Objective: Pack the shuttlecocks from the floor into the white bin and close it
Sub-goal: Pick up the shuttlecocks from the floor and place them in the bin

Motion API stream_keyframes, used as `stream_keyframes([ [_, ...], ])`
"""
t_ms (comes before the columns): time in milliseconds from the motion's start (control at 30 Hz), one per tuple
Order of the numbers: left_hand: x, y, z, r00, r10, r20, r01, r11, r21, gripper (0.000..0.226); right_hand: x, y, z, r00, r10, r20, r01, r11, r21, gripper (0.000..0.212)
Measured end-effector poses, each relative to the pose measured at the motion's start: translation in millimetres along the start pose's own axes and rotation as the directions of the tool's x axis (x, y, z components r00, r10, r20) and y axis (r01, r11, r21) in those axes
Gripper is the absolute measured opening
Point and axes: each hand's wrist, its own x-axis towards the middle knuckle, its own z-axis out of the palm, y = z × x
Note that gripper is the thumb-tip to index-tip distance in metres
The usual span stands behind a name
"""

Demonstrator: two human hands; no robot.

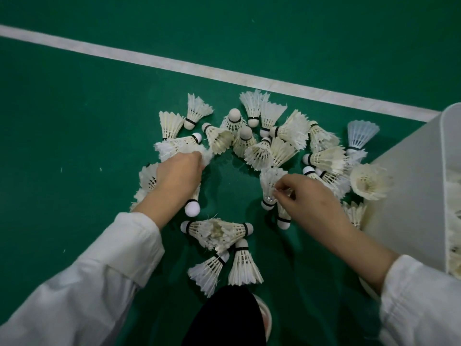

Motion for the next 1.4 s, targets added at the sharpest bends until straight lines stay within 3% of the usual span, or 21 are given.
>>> stream_keyframes([
  [133, -26, 4, -11, 1.000, 0.019, 0.012, -0.017, 0.989, -0.146, 0.021, -2, 2, -9, 0.999, -0.044, -0.010, 0.043, 0.998, -0.036, 0.015],
  [367, -73, 44, -57, 0.954, 0.292, -0.064, -0.293, 0.875, -0.385, 0.017, -21, 1, -67, 0.996, -0.080, -0.028, 0.081, 0.997, 0.021, 0.009],
  [533, -79, 99, -89, 0.895, 0.414, -0.169, -0.444, 0.777, -0.447, 0.020, -59, 27, -141, 0.972, 0.077, -0.223, -0.013, 0.961, 0.275, 0.007],
  [733, -93, 175, -111, 0.804, 0.564, -0.185, -0.584, 0.694, -0.422, 0.022, -127, 106, -202, 0.824, 0.352, -0.444, -0.186, 0.908, 0.374, 0.010],
  [900, -106, 222, -110, 0.768, 0.614, -0.182, -0.624, 0.654, -0.428, 0.026, -162, 165, -193, 0.765, 0.526, -0.372, -0.364, 0.830, 0.423, 0.011],
  [1067, -112, 245, -105, 0.722, 0.670, -0.172, -0.675, 0.627, -0.389, 0.020, -146, 181, -163, 0.820, 0.493, -0.291, -0.341, 0.829, 0.442, 0.011],
  [1133, -113, 251, -103, 0.716, 0.675, -0.181, -0.685, 0.625, -0.375, 0.019, -132, 184, -150, 0.879, 0.398, -0.262, -0.292, 0.885, 0.363, 0.008],
  [1233, -114, 259, -99, 0.716, 0.673, -0.185, -0.686, 0.629, -0.366, 0.021, -116, 196, -130, 0.935, 0.290, -0.202, -0.272, 0.956, 0.112, 0.006],
  [1400, -113, 270, -92, 0.705, 0.690, -0.165, -0.692, 0.617, -0.375, 0.023, -112, 217, -113, 0.929, 0.354, -0.107, -0.355, 0.935, 0.009, 0.011],
])
